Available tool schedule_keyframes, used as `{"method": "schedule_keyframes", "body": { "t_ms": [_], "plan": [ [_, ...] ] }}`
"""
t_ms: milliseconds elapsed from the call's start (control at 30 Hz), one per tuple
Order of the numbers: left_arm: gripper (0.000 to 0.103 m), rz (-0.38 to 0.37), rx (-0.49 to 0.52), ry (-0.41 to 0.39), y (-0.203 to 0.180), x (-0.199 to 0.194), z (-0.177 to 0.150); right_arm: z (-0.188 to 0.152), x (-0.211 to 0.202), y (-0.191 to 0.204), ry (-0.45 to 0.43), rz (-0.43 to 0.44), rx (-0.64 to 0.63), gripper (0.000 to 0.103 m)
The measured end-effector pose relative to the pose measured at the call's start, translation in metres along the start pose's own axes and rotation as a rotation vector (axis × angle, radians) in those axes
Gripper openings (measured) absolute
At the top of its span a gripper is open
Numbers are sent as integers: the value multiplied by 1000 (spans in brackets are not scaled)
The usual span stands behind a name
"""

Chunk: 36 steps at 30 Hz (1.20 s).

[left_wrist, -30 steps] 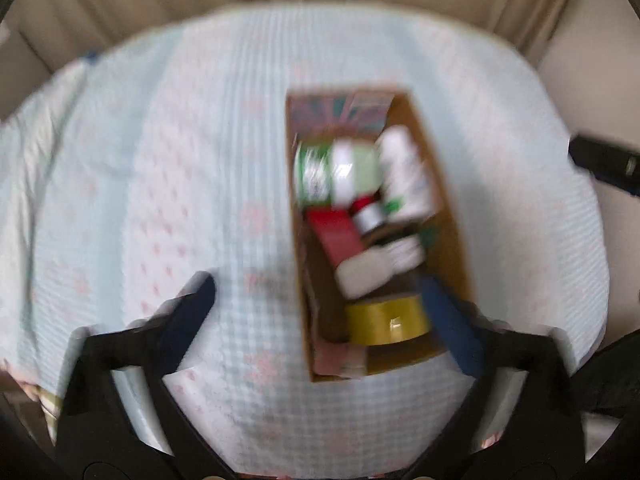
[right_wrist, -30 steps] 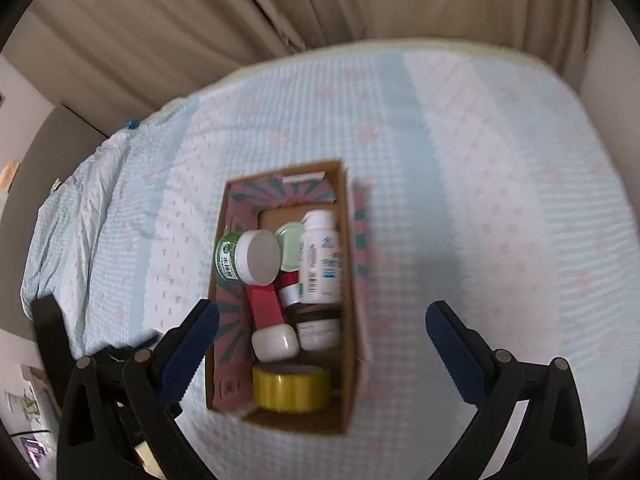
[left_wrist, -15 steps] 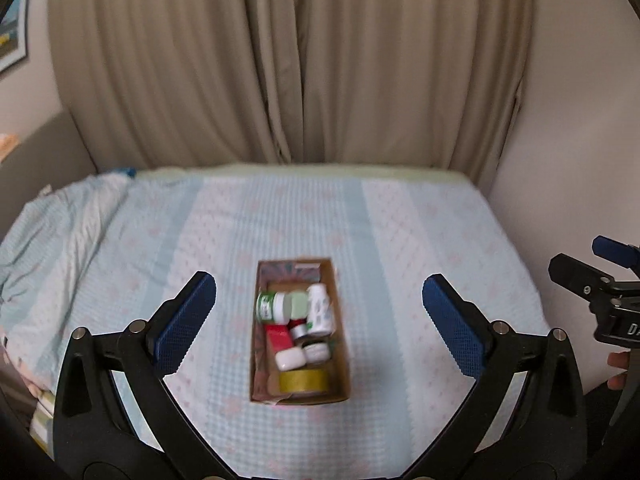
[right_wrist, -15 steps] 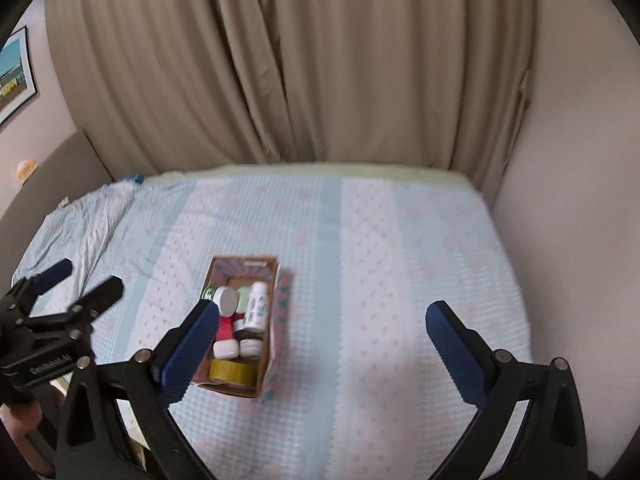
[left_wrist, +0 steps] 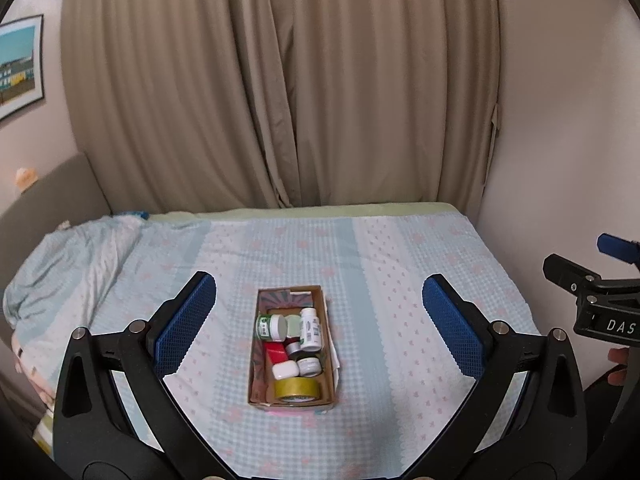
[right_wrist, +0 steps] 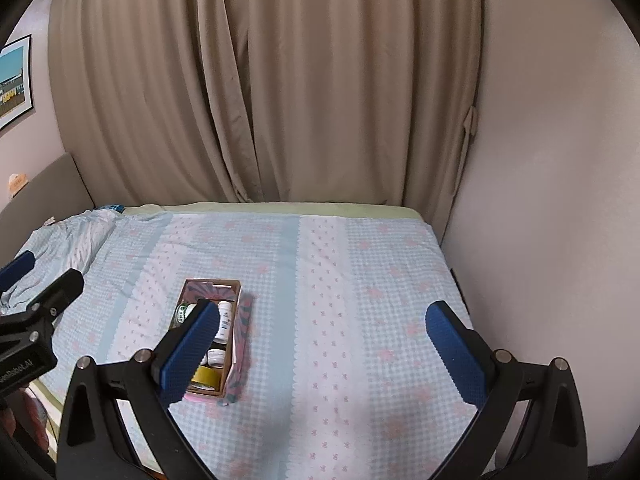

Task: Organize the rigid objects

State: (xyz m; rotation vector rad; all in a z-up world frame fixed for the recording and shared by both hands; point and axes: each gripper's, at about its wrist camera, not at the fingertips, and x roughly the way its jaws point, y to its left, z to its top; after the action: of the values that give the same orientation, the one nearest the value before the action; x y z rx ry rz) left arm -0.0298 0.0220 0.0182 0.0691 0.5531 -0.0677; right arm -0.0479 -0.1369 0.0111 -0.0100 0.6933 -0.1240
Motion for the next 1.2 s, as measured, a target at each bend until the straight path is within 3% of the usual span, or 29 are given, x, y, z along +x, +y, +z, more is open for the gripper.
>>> {"method": "schedule_keyframes", "body": {
  "t_ms": [267,1200],
  "plan": [
    [103,-9,2,-36,3,-21,-1,-3,-14,0,-25,-28,14,103],
    [103,-8,6,-63,26,-8,8,2,-6,14,-49,-42,33,103]
  ]
}}
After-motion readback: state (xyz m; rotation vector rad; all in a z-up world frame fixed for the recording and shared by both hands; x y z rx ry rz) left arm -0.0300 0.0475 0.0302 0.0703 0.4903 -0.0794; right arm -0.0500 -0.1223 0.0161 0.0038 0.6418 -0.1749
